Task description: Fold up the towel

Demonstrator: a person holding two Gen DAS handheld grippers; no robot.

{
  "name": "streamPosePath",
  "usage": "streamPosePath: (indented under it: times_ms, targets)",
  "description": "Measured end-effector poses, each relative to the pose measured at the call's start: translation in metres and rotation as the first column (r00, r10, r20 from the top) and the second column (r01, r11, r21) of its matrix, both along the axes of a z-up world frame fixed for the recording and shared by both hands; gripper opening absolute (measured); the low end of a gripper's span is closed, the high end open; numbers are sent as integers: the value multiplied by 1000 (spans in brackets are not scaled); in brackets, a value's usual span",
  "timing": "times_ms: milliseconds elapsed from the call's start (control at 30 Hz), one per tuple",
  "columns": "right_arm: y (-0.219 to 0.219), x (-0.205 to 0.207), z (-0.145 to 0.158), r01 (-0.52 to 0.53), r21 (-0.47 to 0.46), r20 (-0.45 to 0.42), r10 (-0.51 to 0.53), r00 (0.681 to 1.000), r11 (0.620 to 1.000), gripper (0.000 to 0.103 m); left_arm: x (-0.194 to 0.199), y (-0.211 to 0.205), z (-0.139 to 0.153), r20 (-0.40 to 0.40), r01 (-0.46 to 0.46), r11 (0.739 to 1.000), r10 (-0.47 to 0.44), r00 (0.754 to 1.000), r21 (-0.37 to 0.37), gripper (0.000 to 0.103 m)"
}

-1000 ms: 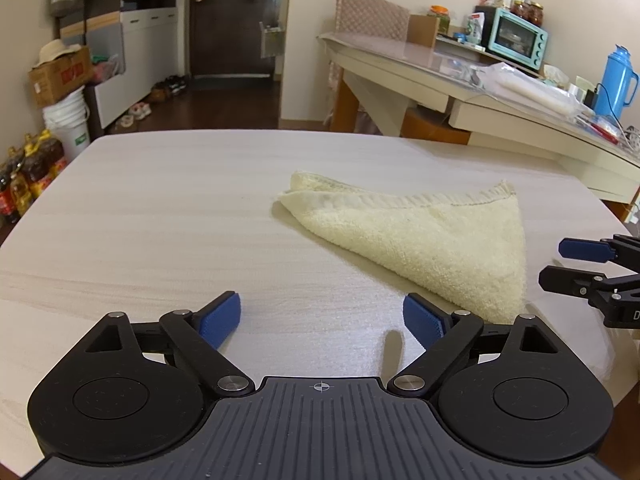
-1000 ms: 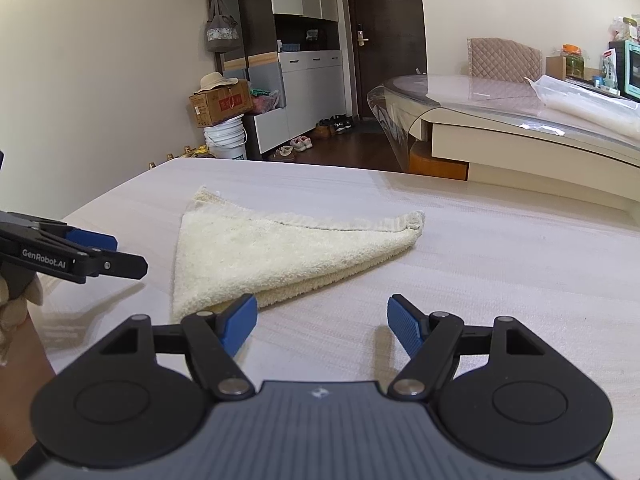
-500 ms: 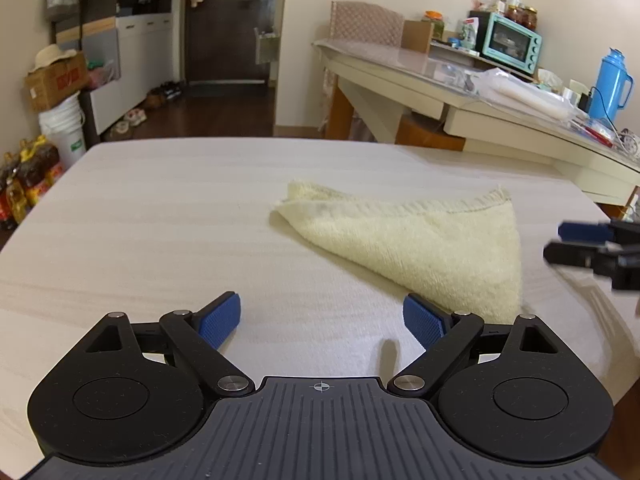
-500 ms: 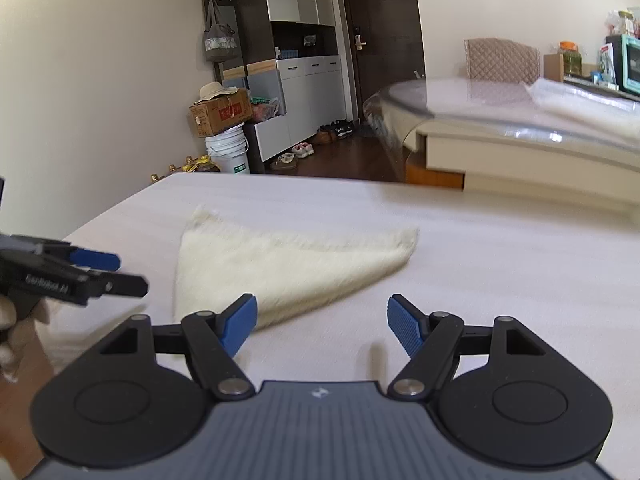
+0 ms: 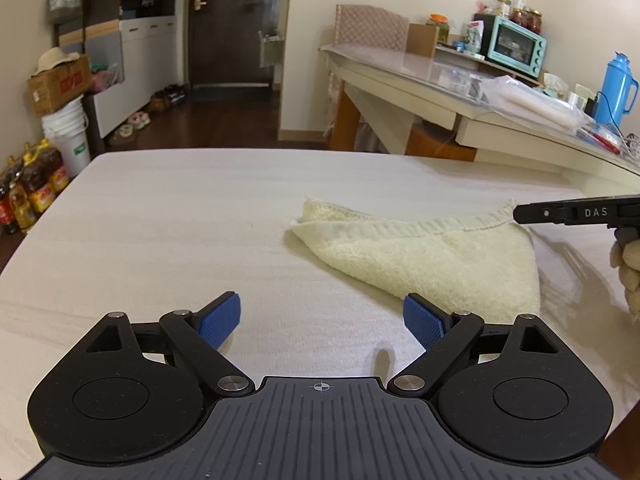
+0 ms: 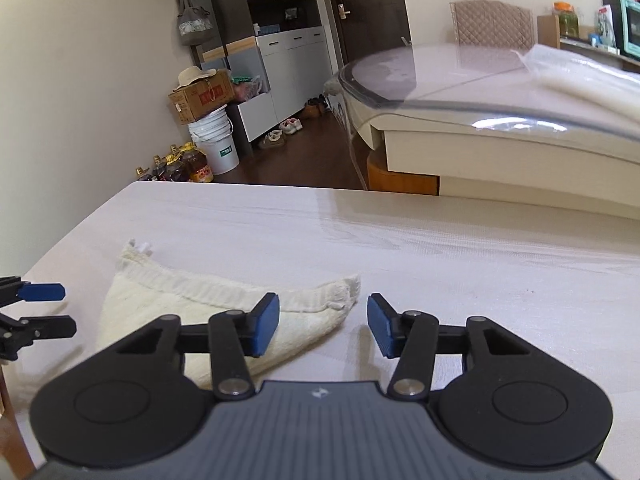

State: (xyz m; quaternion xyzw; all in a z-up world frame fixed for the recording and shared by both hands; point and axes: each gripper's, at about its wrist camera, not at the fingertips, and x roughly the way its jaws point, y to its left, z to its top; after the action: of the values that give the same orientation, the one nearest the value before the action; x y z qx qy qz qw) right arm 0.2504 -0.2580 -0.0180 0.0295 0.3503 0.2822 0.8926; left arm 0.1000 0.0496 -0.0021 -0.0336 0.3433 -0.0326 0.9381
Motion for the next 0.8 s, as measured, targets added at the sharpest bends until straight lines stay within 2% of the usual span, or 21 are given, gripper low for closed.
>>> streamPosePath:
  times_ms: [33, 67, 300, 367, 433, 500, 600, 700, 733, 800]
  targets:
    - [0, 1, -2, -1, 3, -10, 1, 1000, 1000, 31, 2, 0, 0, 0, 1, 1000, -1, 1000, 1, 92]
    - [0, 0, -2, 1, 4, -4, -1, 1000, 1000, 17, 3, 0, 0, -1, 2, 1000, -2, 1000, 3, 92]
    - [6, -36, 18, -6, -42, 126, 12, 992, 999, 15, 11, 9, 4, -4, 30, 999, -29, 1000, 43, 92]
    - [11, -53, 28, -73, 25, 133, 69, 989, 997, 15, 13, 15, 8, -3, 52, 997, -52, 999, 48, 92]
    - [27, -78, 38, -189, 62, 142, 179, 974, 980, 15, 14, 25, 15, -3, 79, 996, -79, 997, 49, 92]
    - [53, -105, 46, -337, 52, 152, 326, 933, 940, 15, 14, 37, 24, 0, 89, 994, -89, 996, 63, 92]
    - [96, -149, 41, -512, -12, 152, 508, 848, 859, 15, 12, 53, 38, -16, 96, 990, -95, 995, 100, 92]
    - [123, -174, 32, -587, -69, 150, 590, 793, 807, 15, 8, 65, 43, -68, 52, 994, -45, 997, 101, 92]
    - [139, -188, 25, -621, -120, 155, 632, 759, 775, 15, 5, 66, 43, -78, 45, 994, -37, 996, 101, 92]
    - [150, -197, 18, -647, -141, 149, 662, 735, 750, 15, -1, 65, 42, -84, 38, 994, -30, 996, 102, 92]
